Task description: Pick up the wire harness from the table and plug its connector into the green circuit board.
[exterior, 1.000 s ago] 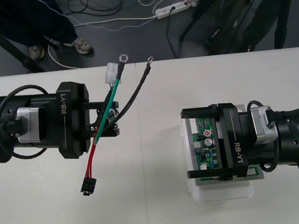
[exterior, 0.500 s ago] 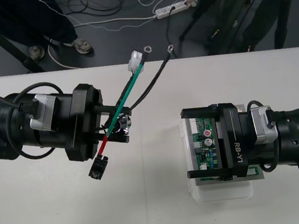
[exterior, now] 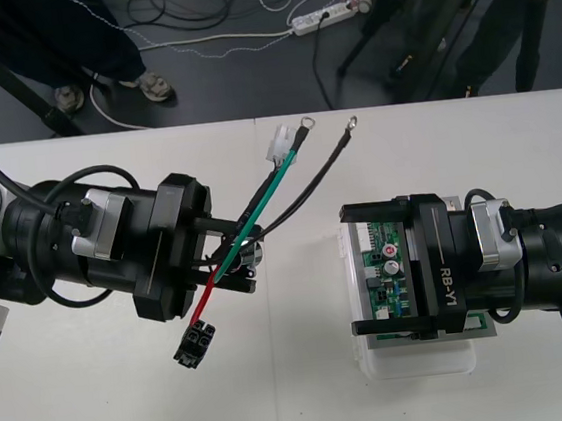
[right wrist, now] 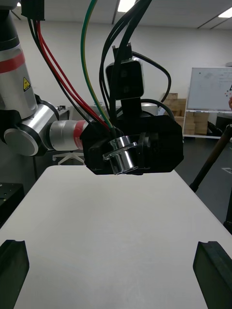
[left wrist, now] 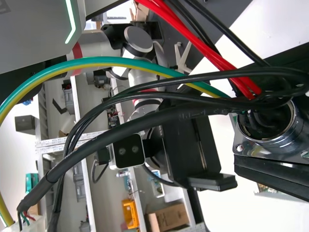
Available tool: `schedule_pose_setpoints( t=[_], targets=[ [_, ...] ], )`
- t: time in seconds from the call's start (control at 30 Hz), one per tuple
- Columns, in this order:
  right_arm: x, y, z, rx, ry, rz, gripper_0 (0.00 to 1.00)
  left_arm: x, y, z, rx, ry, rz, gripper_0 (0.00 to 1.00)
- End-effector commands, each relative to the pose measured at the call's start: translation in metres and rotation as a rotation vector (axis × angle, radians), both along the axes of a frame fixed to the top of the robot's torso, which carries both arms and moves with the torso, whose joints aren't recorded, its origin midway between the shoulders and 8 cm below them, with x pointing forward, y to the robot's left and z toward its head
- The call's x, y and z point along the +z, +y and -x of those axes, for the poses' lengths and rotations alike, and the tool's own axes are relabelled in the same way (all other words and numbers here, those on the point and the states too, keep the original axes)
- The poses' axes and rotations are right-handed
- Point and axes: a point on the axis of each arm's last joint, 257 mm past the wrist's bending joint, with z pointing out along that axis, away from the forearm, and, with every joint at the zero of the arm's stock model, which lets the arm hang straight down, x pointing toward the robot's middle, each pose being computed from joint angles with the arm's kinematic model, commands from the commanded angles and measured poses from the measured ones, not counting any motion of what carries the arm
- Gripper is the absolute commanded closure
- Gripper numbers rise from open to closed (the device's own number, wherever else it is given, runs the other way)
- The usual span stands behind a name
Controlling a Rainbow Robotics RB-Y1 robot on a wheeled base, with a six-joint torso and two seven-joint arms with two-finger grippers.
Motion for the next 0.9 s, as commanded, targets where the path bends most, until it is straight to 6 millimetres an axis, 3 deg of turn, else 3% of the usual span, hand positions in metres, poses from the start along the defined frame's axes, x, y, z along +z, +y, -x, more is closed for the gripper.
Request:
schedule_pose_setpoints(
  t=[0.03,0.6,0.9],
  targets=[
    [0.007,-0.006,0.005,0.001,-0.013,0.001,0.0,0.011,-0.003,0.0,0.0,0.145,-0.081,1.0],
    [0.007,-0.006,0.005,0.001,-0.013,0.001,0.0,-0.024,0.002,0.003,0.025,0.384,-0.251,1.0],
    [0.007,-0.006,0.005,0.001,-0.013,0.001,0.0,-0.056,0.013,0.009,0.021,0.483,-0.331,1.0]
  ],
)
